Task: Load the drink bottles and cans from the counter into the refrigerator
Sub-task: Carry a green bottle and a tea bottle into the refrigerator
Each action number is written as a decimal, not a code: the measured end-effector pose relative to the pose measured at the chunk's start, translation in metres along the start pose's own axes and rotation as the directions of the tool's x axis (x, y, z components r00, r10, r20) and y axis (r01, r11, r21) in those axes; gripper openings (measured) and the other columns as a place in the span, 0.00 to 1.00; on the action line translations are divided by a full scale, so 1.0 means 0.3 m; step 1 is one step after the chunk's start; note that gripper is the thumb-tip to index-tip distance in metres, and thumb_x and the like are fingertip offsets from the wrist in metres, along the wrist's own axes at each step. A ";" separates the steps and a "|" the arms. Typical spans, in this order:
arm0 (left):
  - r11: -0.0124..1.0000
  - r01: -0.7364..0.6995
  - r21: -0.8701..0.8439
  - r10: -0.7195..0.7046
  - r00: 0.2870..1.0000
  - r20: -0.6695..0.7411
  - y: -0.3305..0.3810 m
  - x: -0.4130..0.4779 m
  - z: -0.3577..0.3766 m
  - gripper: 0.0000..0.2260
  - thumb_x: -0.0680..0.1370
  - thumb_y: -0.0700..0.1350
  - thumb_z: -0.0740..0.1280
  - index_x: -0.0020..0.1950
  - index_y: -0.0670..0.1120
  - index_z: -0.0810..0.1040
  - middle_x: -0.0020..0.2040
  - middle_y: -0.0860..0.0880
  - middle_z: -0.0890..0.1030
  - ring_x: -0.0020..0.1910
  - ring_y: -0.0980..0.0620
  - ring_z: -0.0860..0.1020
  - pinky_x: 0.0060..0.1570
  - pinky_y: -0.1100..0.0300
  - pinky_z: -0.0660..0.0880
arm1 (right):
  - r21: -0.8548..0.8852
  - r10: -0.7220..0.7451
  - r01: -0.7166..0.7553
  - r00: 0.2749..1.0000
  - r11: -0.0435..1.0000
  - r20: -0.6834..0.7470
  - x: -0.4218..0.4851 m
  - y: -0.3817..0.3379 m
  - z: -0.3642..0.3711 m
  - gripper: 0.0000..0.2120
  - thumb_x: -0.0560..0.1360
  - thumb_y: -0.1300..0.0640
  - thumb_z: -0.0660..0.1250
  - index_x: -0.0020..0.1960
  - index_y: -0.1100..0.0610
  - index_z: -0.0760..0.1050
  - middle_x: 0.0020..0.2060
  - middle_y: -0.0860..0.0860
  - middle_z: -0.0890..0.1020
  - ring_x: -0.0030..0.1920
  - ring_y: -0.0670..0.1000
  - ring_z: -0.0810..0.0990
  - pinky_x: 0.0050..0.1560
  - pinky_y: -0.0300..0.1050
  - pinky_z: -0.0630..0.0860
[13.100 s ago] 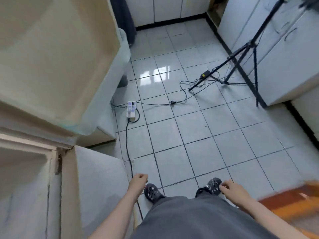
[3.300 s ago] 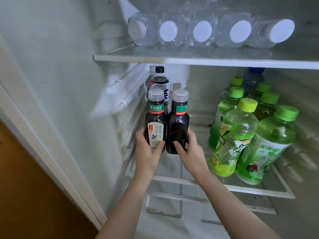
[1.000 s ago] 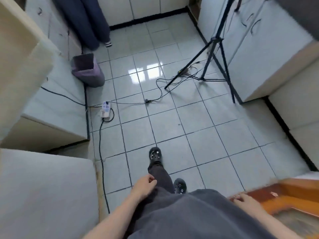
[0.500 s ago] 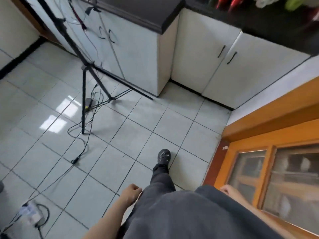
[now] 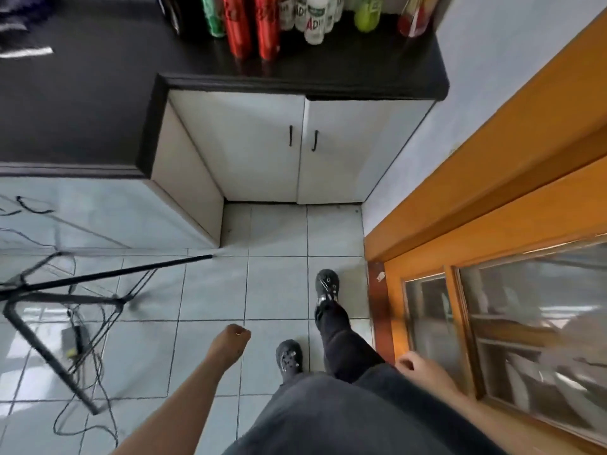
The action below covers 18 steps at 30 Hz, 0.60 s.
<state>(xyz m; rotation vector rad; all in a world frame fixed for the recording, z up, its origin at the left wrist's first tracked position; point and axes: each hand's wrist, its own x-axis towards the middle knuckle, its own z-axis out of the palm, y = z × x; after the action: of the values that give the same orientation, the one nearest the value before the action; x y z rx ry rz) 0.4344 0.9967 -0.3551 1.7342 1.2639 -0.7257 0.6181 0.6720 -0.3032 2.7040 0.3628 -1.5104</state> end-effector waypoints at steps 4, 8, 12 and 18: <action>1.000 0.009 0.005 -0.009 0.994 0.108 0.173 0.059 -0.015 0.11 0.78 0.45 0.61 0.39 0.40 0.72 0.39 0.38 0.77 0.47 0.37 0.79 0.42 0.54 0.71 | 0.072 0.011 -0.014 0.999 0.997 0.035 0.160 -0.040 -0.116 0.07 0.77 0.49 0.63 0.53 0.50 0.73 0.48 0.48 0.79 0.47 0.46 0.78 0.53 0.43 0.75; 0.995 0.053 -0.084 -0.037 0.983 0.181 0.335 0.110 -0.077 0.06 0.77 0.46 0.60 0.41 0.46 0.69 0.40 0.46 0.73 0.37 0.49 0.69 0.34 0.59 0.62 | 0.046 -0.013 0.012 1.000 0.999 0.020 0.348 -0.123 -0.339 0.07 0.79 0.51 0.61 0.51 0.53 0.75 0.48 0.50 0.80 0.46 0.47 0.78 0.48 0.41 0.74; 0.989 0.090 -0.115 -0.080 0.993 0.086 0.539 0.199 -0.226 0.07 0.79 0.47 0.60 0.47 0.45 0.72 0.47 0.46 0.77 0.43 0.48 0.73 0.39 0.60 0.65 | 0.142 -0.066 0.078 0.994 0.987 -0.081 0.520 -0.263 -0.666 0.12 0.79 0.55 0.59 0.47 0.61 0.77 0.43 0.50 0.79 0.48 0.47 0.76 0.43 0.44 0.70; 0.924 -0.063 -0.378 0.017 0.992 -0.125 0.971 0.315 -0.471 0.07 0.79 0.43 0.59 0.41 0.45 0.70 0.42 0.45 0.74 0.42 0.49 0.72 0.40 0.58 0.64 | 0.263 -0.204 0.296 0.922 0.918 -0.329 0.647 -0.504 -1.111 0.09 0.80 0.53 0.58 0.55 0.53 0.74 0.47 0.47 0.78 0.46 0.49 0.78 0.46 0.44 0.74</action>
<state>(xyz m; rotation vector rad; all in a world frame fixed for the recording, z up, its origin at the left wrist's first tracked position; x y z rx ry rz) 0.7368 1.1264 -0.2811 1.4916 1.3445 -0.3244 0.9627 0.9002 -0.2758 3.2582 0.5478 -1.3031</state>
